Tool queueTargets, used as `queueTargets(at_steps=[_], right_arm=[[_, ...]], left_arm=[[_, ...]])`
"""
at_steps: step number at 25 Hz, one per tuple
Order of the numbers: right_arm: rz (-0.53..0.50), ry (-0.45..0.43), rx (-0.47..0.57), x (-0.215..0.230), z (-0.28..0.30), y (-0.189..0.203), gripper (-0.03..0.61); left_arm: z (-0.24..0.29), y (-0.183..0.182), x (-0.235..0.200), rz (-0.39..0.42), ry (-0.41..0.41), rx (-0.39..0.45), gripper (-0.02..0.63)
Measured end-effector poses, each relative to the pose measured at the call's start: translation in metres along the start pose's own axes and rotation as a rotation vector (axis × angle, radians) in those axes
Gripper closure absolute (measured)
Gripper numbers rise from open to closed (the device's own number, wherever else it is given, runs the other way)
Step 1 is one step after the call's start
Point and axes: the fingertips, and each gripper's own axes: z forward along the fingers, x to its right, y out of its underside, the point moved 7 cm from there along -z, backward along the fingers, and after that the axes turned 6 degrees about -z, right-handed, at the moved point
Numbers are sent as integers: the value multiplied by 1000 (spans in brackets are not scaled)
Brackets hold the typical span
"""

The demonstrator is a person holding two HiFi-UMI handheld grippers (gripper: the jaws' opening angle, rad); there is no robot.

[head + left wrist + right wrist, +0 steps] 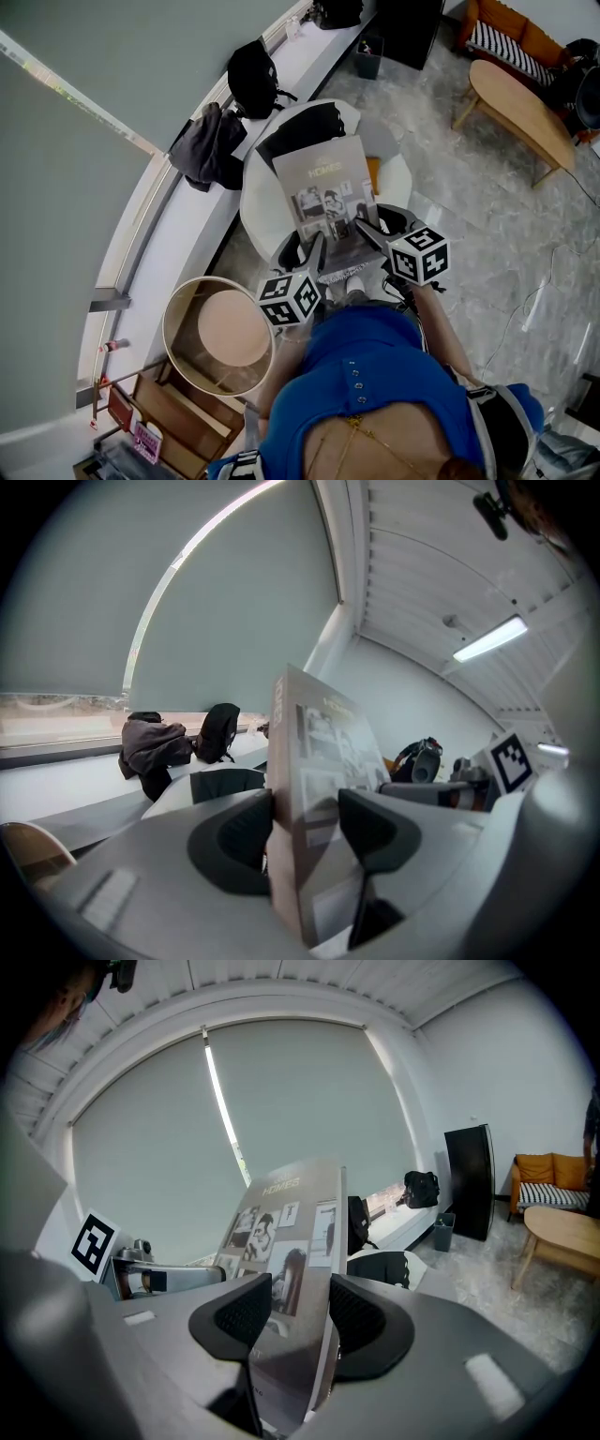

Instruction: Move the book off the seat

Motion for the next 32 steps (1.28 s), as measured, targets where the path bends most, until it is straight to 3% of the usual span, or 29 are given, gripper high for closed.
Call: queueTargets(at_steps=[21,27,32], right_arm=[[-39,-58,-5,17,-17,3,387],[-73,-113,-17,23,-19,11,387],[-109,-198,-43,16,-5,12,387]], left_arm=[[-2,16,27,-23,-53,32,396],[-5,33,33,-45,-94,66,396],[-17,43,27,-95,-173,107,396]])
